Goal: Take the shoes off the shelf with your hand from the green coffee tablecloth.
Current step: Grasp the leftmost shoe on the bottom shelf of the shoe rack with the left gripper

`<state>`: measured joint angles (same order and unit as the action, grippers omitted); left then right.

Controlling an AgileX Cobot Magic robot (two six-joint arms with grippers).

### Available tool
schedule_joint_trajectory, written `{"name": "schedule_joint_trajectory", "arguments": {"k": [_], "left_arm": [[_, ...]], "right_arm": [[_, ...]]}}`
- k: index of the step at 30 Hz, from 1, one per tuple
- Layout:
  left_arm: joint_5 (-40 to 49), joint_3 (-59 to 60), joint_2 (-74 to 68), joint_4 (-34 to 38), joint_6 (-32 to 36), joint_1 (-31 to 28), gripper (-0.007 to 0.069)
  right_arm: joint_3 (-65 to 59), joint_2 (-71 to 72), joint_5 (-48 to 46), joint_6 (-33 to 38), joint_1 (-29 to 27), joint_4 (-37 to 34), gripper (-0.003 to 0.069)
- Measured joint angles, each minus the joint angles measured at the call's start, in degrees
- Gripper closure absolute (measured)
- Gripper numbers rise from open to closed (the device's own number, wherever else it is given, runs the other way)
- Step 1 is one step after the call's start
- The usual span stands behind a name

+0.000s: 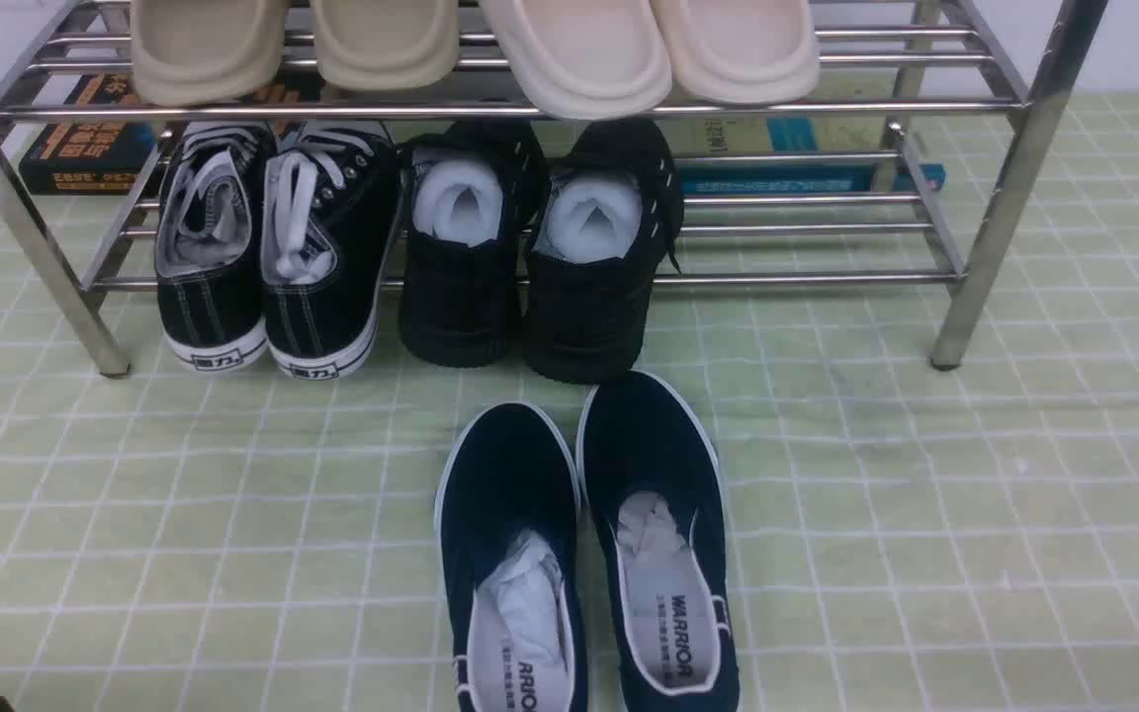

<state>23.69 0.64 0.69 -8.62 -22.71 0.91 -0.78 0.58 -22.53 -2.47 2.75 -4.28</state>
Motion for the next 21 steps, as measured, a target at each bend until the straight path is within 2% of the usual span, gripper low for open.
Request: {"name": "schedule_joint_trajectory", "arguments": {"k": [21], "left_arm": [[0.0,0.0,0.0,0.0,0.0,0.0,0.0383]], "right_arm": [[0.0,0.0,0.0,0.0,0.0,0.0,0.0482]]}}
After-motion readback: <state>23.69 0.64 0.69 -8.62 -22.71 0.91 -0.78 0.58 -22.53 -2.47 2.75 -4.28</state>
